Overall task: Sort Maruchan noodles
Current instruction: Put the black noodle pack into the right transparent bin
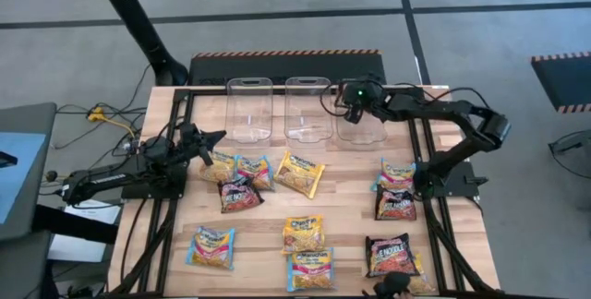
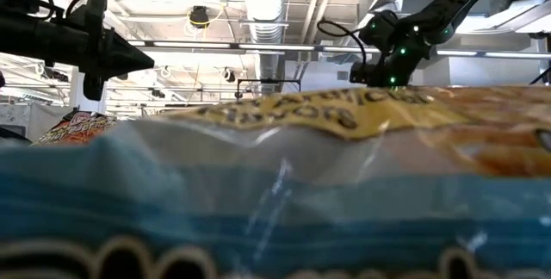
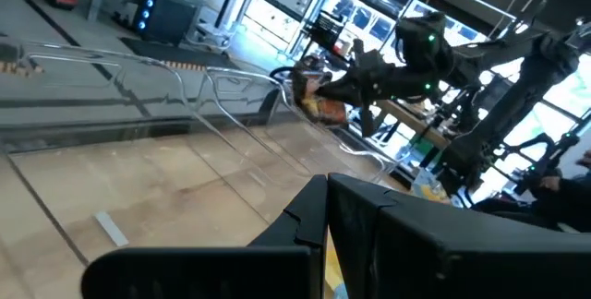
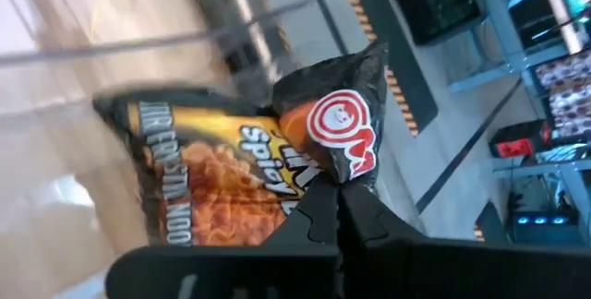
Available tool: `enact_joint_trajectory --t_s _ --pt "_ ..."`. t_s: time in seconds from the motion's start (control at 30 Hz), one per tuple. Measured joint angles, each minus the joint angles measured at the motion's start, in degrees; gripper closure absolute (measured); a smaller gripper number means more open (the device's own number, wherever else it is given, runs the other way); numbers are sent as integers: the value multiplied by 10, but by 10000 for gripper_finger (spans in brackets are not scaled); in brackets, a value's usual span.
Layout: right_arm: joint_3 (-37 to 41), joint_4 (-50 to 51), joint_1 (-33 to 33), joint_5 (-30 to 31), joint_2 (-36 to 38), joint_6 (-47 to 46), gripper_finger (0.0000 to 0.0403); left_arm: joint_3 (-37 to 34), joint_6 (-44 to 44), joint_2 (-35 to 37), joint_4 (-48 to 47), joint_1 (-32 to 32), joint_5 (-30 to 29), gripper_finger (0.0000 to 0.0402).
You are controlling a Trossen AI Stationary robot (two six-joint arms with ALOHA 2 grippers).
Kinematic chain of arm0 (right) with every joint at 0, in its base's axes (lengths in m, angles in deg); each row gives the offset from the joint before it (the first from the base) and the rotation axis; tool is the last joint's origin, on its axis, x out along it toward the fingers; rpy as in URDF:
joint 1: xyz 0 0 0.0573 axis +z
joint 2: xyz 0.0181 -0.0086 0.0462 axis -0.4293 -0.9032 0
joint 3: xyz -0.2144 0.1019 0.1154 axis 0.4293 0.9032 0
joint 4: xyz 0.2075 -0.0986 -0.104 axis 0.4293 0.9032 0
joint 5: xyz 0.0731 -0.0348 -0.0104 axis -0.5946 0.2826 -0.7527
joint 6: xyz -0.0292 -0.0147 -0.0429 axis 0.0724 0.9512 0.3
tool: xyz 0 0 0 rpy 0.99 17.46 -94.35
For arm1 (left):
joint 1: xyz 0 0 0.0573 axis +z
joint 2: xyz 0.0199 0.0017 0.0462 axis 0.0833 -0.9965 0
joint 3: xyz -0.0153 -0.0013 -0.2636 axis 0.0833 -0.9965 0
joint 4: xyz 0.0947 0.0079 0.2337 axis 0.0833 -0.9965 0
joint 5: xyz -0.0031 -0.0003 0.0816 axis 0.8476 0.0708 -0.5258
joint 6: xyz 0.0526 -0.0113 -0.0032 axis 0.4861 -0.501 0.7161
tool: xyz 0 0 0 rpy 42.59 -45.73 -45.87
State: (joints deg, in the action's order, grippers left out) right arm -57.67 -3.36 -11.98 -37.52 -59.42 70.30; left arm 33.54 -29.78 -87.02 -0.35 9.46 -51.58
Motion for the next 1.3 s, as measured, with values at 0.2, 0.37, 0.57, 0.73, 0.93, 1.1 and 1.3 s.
enact_joint_trajectory --t_s 0.2,0.37,0.57,0.73,0.93,1.1,1.3 --pt "0 1 -14 3 -3 6 399 0 0 0 0 0 -14 401" --pt "0 1 -31 -12 -1 36 399 0 0 0 0 0 -26 402" --pt "0 2 -36 -43 -2 36 384 0 6 0 0 0 -45 401" --pt "0 6 -36 -46 -2 36 367 0 -3 0 1 0 -67 402" --pt "0 39 -40 -46 -2 36 363 0 -31 0 10 0 -79 401" --pt "0 45 -41 -46 -2 30 362 0 -32 0 27 0 -80 401" --pt "0 44 -47 -45 -32 15 361 0 -25 0 37 0 -81 401"
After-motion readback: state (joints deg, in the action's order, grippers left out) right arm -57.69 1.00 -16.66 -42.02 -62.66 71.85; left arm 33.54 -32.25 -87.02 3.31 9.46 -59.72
